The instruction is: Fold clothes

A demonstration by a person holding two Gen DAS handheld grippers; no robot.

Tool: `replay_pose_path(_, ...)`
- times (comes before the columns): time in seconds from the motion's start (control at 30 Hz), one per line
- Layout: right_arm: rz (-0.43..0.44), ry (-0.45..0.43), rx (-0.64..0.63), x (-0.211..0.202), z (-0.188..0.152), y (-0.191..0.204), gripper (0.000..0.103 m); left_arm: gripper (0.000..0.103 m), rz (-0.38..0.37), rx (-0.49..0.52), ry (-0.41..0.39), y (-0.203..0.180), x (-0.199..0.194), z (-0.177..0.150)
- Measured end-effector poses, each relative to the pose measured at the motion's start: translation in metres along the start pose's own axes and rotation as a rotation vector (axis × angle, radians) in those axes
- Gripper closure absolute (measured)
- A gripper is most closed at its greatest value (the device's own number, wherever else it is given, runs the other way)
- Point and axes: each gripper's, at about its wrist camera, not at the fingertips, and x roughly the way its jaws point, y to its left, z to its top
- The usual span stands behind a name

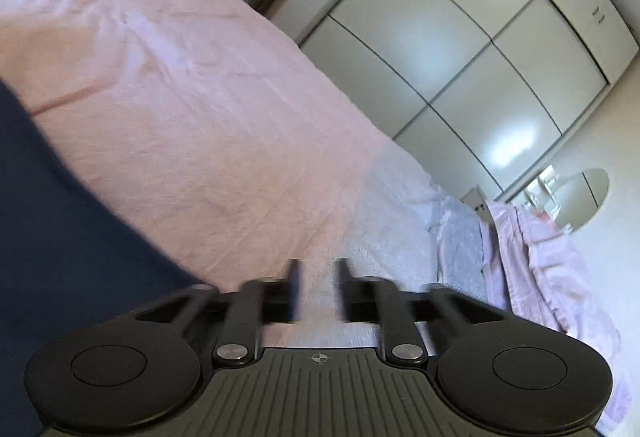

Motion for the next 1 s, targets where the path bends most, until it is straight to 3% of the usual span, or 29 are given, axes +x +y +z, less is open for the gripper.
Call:
replay_pose_path(0.13,0.012,-0.034,-0.004,-0.084,-0.025,0.004,0.048,0.081,-0.046,-0.029,-0.065,-0.016,-0.072,-0.018)
replay_pose_path(0.27,0.037,-0.058,0.006,-0.168,-0.066,0.021,0.048,0.077,-0.088,0.022,-0.110,-0.047,-0.142,-0.037)
replay_pose_path(0.5,0.066,0.042,-0.121,-0.237,-0.141,0.084,0.048,0.069,-0.227,0.150,-0.210,-0.124,-0.241,-0.072)
replay_pose_path(0.6,0.070,0.096,-0.199,-0.249,-0.169,0.107,0.048,0.060,-0.231,0.239,-0.242,-0.159,-0.258,-0.082)
replay_pose_path(0.7,0.070,0.113,-0.293,-0.259,-0.189,0.122,0.048,0.058,-0.219,0.283,-0.243,-0.182,-0.259,-0.088)
replay_pose_path(0.87,0.048,0.087,-0.384,-0.257,-0.201,0.127,0.048,0.050,-0.113,0.319,-0.205,-0.211,-0.250,-0.107)
replay_pose_path(0.93,0.048,0.082,-0.403,-0.248,-0.204,0.127,0.048,0.050,-0.066,0.309,-0.191,-0.219,-0.240,-0.112)
replay_pose_path(1.0,0.051,0.082,-0.430,-0.233,-0.205,0.126,0.048,0.058,-0.017,0.285,-0.171,-0.224,-0.227,-0.112)
